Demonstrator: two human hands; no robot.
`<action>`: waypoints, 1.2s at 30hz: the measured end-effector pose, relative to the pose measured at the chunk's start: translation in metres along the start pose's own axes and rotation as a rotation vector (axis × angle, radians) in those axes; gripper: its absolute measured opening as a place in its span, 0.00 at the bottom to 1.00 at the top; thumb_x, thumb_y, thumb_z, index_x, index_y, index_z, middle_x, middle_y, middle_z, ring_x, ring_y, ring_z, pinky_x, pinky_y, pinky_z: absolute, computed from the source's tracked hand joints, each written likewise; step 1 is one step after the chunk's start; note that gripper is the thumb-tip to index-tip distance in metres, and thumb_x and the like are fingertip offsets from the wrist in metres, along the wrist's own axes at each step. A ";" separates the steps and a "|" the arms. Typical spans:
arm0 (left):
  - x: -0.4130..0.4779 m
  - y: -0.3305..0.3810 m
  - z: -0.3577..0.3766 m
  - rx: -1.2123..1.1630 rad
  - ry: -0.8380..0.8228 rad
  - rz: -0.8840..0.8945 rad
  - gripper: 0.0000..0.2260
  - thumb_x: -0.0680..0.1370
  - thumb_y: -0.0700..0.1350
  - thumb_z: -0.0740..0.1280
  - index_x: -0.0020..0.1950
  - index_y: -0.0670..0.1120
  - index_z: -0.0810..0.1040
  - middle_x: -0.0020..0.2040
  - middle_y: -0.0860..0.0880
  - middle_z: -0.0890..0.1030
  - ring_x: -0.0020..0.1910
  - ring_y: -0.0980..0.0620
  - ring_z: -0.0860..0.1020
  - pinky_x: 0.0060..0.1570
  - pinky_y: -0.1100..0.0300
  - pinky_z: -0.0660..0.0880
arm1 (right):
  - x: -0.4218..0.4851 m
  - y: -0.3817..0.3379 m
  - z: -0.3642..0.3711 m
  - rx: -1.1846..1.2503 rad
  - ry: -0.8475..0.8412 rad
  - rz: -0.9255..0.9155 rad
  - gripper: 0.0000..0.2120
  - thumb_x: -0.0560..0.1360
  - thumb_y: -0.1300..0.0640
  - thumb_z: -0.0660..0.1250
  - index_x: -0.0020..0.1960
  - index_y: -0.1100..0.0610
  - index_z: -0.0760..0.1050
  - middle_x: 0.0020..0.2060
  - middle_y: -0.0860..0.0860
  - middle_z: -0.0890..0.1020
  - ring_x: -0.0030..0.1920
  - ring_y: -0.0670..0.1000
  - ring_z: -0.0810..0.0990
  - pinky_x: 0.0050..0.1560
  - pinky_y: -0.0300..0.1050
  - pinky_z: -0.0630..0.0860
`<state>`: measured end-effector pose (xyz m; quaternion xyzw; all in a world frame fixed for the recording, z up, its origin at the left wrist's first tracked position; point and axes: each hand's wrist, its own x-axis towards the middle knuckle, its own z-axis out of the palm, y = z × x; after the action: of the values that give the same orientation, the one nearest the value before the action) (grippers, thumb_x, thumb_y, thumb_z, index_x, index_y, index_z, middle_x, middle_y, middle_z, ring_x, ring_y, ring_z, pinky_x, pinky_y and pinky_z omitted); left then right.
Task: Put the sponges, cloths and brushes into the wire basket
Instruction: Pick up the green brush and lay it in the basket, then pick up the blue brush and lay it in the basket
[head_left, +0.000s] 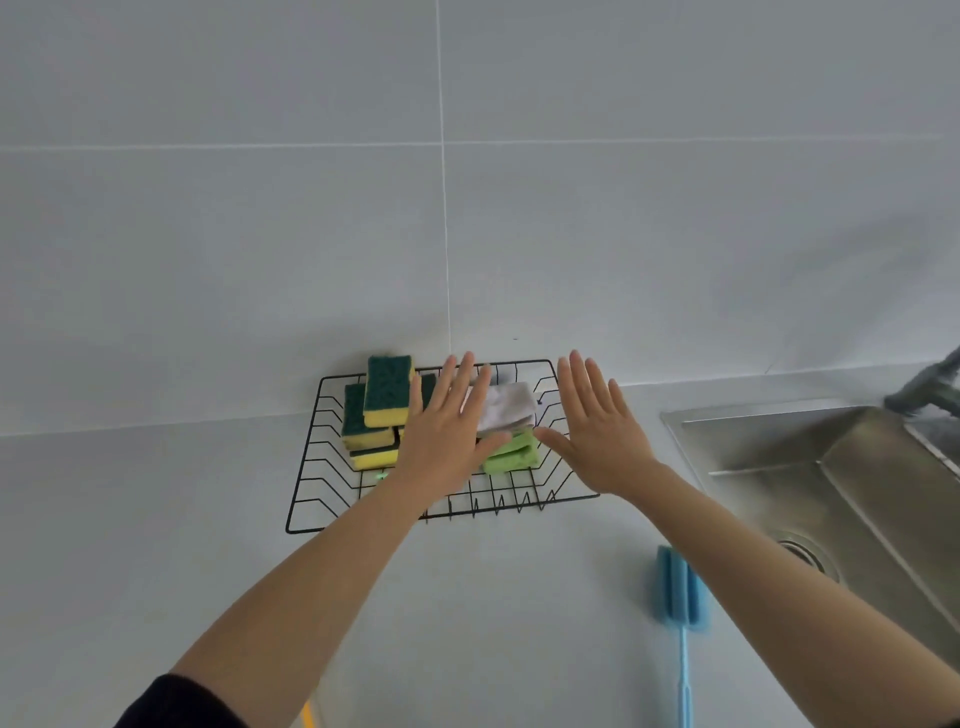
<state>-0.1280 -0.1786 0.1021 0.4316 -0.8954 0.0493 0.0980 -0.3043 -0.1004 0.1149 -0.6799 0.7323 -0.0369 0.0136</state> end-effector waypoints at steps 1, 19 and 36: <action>-0.003 0.010 -0.001 -0.024 -0.012 0.027 0.40 0.72 0.69 0.39 0.74 0.44 0.59 0.75 0.44 0.58 0.75 0.45 0.56 0.69 0.39 0.51 | -0.009 0.005 -0.001 -0.009 0.000 0.014 0.49 0.53 0.28 0.14 0.66 0.57 0.23 0.67 0.49 0.28 0.68 0.48 0.29 0.75 0.50 0.39; -0.104 0.185 0.069 -0.253 -0.557 0.107 0.36 0.76 0.64 0.50 0.76 0.43 0.50 0.77 0.42 0.55 0.76 0.45 0.54 0.72 0.47 0.55 | -0.136 0.088 0.067 0.137 -0.315 0.409 0.36 0.78 0.40 0.48 0.74 0.53 0.29 0.75 0.55 0.34 0.76 0.55 0.35 0.75 0.52 0.39; -0.125 0.234 0.102 -0.338 -0.685 0.085 0.14 0.79 0.49 0.58 0.58 0.39 0.70 0.56 0.41 0.79 0.56 0.40 0.77 0.48 0.53 0.71 | -0.137 0.100 0.102 0.497 -0.365 0.511 0.28 0.79 0.52 0.56 0.75 0.58 0.51 0.74 0.54 0.59 0.71 0.56 0.64 0.68 0.51 0.66</action>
<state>-0.2489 0.0450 -0.0260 0.3633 -0.8889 -0.2420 -0.1391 -0.3860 0.0397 0.0023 -0.4470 0.8322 -0.0869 0.3163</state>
